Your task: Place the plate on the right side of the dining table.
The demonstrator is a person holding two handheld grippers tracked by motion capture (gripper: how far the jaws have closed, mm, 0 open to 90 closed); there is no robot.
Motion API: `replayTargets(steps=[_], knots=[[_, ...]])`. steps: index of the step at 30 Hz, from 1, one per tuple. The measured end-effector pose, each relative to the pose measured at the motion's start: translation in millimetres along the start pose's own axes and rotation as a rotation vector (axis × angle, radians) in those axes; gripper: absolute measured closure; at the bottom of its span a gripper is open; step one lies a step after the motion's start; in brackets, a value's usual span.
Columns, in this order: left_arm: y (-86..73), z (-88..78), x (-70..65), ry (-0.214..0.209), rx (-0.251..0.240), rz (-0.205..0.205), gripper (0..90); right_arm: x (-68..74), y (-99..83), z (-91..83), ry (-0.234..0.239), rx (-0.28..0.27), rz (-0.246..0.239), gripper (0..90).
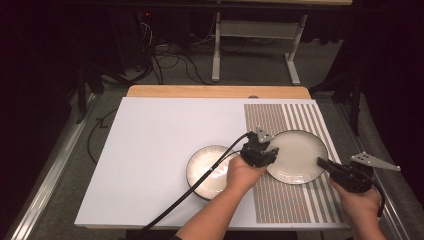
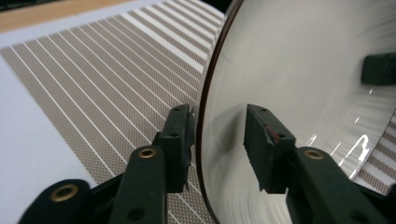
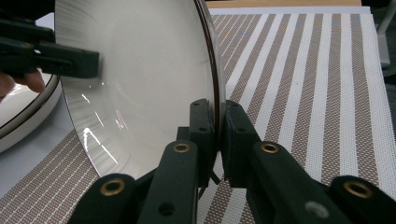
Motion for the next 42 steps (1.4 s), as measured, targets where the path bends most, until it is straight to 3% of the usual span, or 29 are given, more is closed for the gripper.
replayTargets(steps=[2, 6, 14, 24, 38, 42], knots=[[2.3, -5.0, -1.0, -0.019, -0.014, 0.013, 59.3, -0.4, 0.0, 0.9, -0.003, 0.002, 0.002, 86.3], [5.0, -18.7, 0.4, -0.009, -0.044, 0.045, 54.1, -0.3, 0.2, 1.8, -0.006, 0.001, 0.001, 86.1], [-0.1, -48.3, 14.9, 0.012, -0.07, 0.015, 38.7, 1.6, 2.0, 3.2, -0.017, 0.005, -0.006, 85.9], [-1.1, -91.6, 34.1, 0.03, -0.142, 0.004, 17.7, 0.5, 1.8, 5.1, -0.033, 0.019, 0.0, 85.3], [-20.2, -146.2, 71.4, 0.124, -0.157, 0.009, 0.1, -1.3, 1.8, 10.0, -0.056, 0.04, 0.006, 83.8], [-26.7, -166.1, 83.6, 0.15, -0.167, 0.013, 0.1, -2.1, 2.2, 12.0, -0.059, 0.045, 0.012, 83.7]])
Point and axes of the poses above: each handheld gripper's, and its own axes: z roughly forward along the jaws, y roughly out of its top, x roughly to its left, the point moved 2 cm from there along z, roughly forward along the jaws, and after that the axes turned 13 degrees about -x, right-handed, at the moved point
